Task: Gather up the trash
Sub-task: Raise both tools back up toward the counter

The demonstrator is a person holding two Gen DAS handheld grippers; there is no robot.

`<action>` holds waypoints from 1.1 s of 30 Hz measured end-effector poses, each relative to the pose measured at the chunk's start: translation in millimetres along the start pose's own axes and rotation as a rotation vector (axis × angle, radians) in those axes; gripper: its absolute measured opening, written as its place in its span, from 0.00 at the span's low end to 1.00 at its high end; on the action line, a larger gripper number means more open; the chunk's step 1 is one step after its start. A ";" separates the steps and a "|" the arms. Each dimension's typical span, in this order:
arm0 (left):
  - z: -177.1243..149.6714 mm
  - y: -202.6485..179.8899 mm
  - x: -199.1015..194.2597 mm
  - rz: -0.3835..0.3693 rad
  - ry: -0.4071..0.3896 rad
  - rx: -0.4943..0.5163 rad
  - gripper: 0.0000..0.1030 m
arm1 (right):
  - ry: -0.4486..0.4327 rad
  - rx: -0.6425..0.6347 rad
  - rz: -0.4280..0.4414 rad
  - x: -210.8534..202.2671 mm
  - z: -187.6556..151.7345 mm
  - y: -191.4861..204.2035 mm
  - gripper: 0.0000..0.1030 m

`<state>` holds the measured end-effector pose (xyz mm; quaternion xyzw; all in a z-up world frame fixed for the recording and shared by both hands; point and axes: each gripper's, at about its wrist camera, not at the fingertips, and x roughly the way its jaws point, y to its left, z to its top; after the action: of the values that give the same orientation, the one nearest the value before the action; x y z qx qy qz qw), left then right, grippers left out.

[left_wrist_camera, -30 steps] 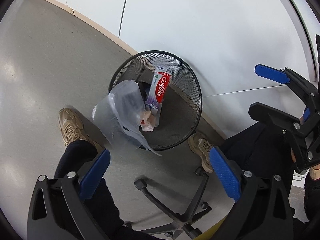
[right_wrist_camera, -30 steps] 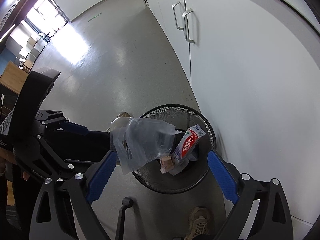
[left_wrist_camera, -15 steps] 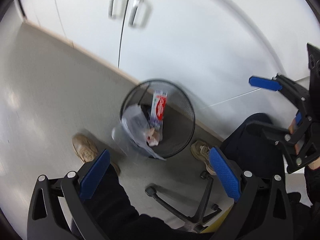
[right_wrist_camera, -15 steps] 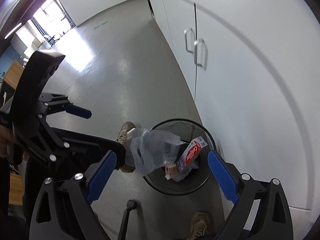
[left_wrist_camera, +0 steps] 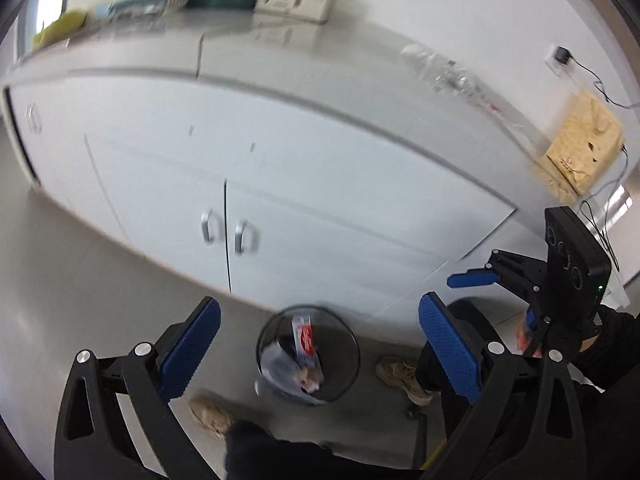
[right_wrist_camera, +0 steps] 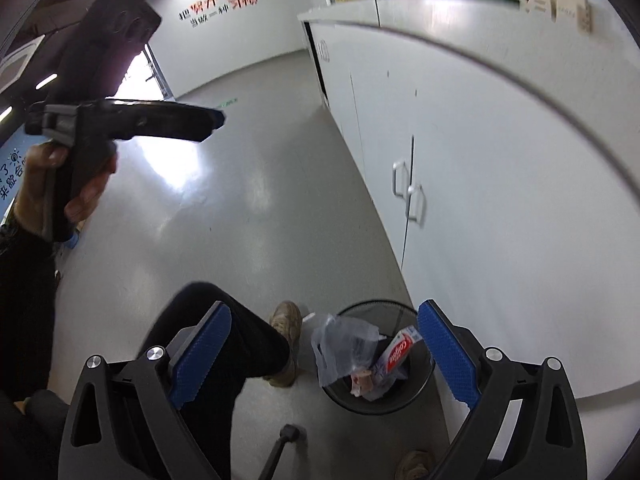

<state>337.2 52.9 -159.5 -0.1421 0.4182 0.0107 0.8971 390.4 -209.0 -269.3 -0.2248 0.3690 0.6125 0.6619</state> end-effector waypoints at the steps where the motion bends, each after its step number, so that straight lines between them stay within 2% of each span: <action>1: 10.5 -4.1 -5.3 -0.008 -0.018 0.030 0.96 | -0.023 -0.001 -0.009 -10.4 3.2 0.4 0.94; 5: 50.0 -22.6 -17.0 -0.044 -0.073 0.145 0.96 | -0.119 0.005 -0.066 -55.2 15.8 -2.3 0.96; 12: 111.1 -64.3 -21.7 -0.143 -0.161 0.299 0.96 | -0.265 0.102 -0.151 -131.0 23.7 -27.8 0.96; 15: 135.5 -86.0 -17.2 -0.154 -0.196 0.341 0.96 | -0.324 0.155 -0.206 -164.8 22.0 -43.8 0.96; 17: 150.5 -98.9 -13.8 -0.133 -0.238 0.371 0.96 | -0.359 0.206 -0.223 -185.7 19.5 -54.5 0.97; 18: 161.4 -110.5 -11.3 -0.105 -0.266 0.399 0.96 | -0.381 0.233 -0.251 -196.8 16.3 -61.0 0.97; 20: 176.3 -127.5 -4.5 -0.101 -0.279 0.460 0.96 | -0.411 0.265 -0.334 -218.5 13.0 -71.1 0.97; 22: 188.8 -144.0 1.2 -0.096 -0.306 0.498 0.96 | -0.426 0.287 -0.398 -233.0 10.7 -78.6 0.97; 24: 202.3 -160.8 13.1 -0.113 -0.300 0.535 0.96 | -0.434 0.324 -0.478 -248.8 8.6 -90.2 0.97; 26: 216.3 -173.9 27.0 -0.104 -0.303 0.559 0.96 | -0.430 0.339 -0.513 -259.7 7.8 -100.4 0.97; 30: 245.4 -191.7 60.6 -0.117 -0.304 0.579 0.96 | -0.387 0.398 -0.664 -270.9 6.6 -129.0 0.97; 33: 267.2 -199.9 87.5 -0.104 -0.284 0.564 0.96 | -0.345 0.474 -0.716 -273.1 1.9 -158.2 0.97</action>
<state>621.4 -77.1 -13.3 0.0938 0.2675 -0.1318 0.9499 551.6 -407.2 -83.9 -0.0753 0.2824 0.2726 0.9167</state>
